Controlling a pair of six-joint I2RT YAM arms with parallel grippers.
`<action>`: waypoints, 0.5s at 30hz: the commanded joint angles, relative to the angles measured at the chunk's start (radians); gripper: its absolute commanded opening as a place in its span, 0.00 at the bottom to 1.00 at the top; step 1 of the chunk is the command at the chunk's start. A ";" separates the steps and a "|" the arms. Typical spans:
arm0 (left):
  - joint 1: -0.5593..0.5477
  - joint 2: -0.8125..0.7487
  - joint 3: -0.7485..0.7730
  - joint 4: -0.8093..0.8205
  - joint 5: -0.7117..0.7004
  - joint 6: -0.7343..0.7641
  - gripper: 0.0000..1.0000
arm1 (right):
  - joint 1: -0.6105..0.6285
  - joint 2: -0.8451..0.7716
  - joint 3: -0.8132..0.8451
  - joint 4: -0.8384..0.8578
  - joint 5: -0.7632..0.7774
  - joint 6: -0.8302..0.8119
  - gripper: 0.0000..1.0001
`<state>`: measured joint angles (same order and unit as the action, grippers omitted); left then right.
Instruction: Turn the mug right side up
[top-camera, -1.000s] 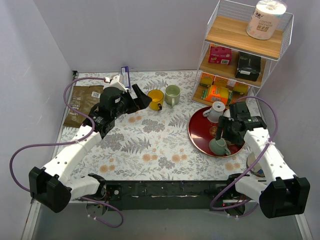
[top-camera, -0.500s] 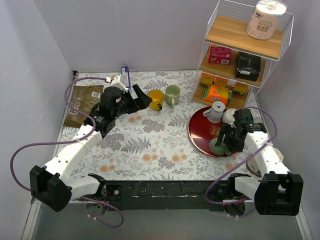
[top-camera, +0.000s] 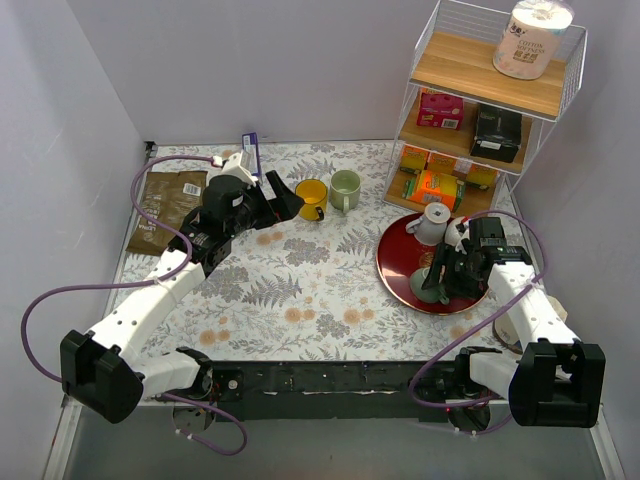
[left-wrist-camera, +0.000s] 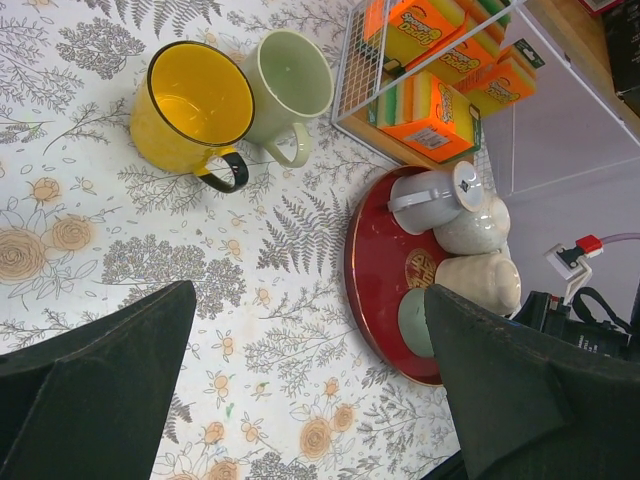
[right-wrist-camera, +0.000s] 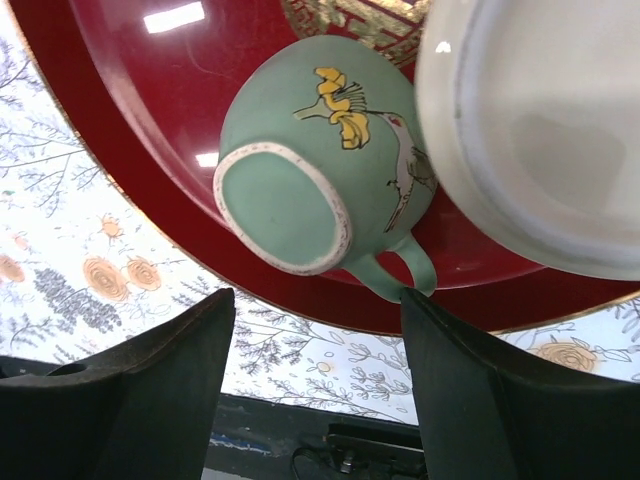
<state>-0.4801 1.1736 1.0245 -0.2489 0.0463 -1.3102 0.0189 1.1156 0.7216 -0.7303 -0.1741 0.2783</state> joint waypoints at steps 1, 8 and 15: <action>-0.002 -0.003 -0.007 0.017 0.006 0.020 0.98 | -0.002 -0.005 -0.004 0.035 -0.088 -0.027 0.73; 0.000 -0.003 -0.020 0.019 0.007 0.020 0.98 | 0.003 -0.007 0.022 0.012 0.053 -0.067 0.73; -0.002 0.000 -0.021 0.026 0.012 0.023 0.98 | 0.007 0.053 0.035 0.049 0.047 -0.097 0.68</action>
<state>-0.4801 1.1755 1.0065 -0.2413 0.0463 -1.3045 0.0200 1.1324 0.7242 -0.7193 -0.1333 0.2127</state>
